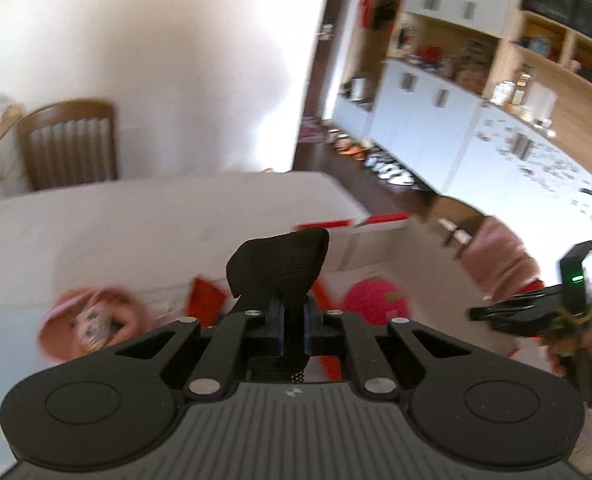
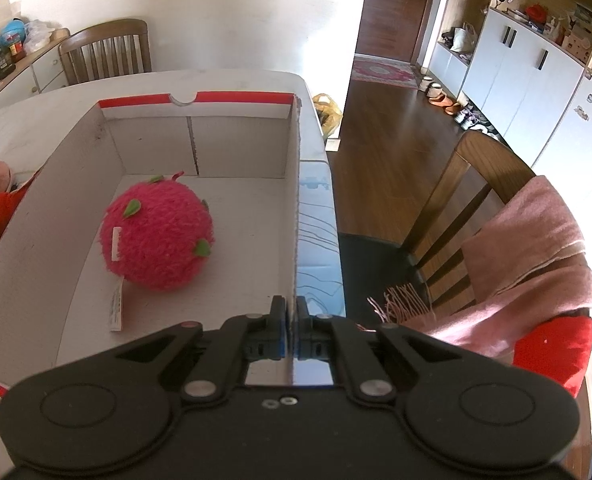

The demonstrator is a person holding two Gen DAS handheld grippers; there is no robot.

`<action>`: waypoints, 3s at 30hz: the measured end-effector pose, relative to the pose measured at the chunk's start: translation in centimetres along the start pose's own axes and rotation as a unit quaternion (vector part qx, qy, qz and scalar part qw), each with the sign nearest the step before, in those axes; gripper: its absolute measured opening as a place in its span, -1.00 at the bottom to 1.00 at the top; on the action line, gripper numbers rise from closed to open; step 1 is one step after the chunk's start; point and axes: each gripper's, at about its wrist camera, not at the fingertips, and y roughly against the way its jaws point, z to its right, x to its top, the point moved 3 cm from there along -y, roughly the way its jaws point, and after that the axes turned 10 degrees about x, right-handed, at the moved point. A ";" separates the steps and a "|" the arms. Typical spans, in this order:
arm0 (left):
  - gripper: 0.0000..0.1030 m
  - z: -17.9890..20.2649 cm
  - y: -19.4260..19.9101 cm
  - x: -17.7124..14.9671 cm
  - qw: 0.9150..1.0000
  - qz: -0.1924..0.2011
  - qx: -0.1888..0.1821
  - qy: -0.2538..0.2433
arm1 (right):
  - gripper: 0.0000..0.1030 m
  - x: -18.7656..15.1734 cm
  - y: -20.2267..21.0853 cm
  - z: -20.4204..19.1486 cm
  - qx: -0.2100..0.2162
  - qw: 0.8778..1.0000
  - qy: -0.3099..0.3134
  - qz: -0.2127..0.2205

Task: Organize objects
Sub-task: 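Lift the black cloth with the left gripper and drop it in the box, then return the left gripper to the pile and grasp the red knotted cloth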

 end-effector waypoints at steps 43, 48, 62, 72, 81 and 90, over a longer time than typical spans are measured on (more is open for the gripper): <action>-0.85 16.9 -16.2 -6.9 0.951 -0.222 -0.093 -0.194 | -0.95 0.0 -0.1 0.0 0.005 1.000 0.000 -0.001; -0.78 17.0 -16.6 -7.2 0.949 -0.229 -0.092 -0.196 | -0.95 -0.1 -0.2 -0.1 0.006 1.000 -0.001 -0.002; 0.19 15.7 -14.6 -6.0 0.964 -0.185 -0.095 -0.166 | -0.95 -0.3 -0.3 0.1 0.008 1.000 -0.004 -0.003; 0.34 12.7 -8.5 -3.8 0.981 -0.107 -0.098 -0.129 | -0.95 -0.3 -0.2 0.2 0.008 1.000 -0.004 -0.006; 0.48 5.9 -5.7 -2.9 0.995 -0.072 -0.037 -0.062 | -0.95 -0.4 -0.1 0.1 0.006 1.000 -0.004 -0.008; 0.70 0.2 -6.2 -3.1 0.998 -0.055 0.026 -0.022 | -0.94 -0.3 0.0 0.0 0.004 1.000 -0.004 -0.011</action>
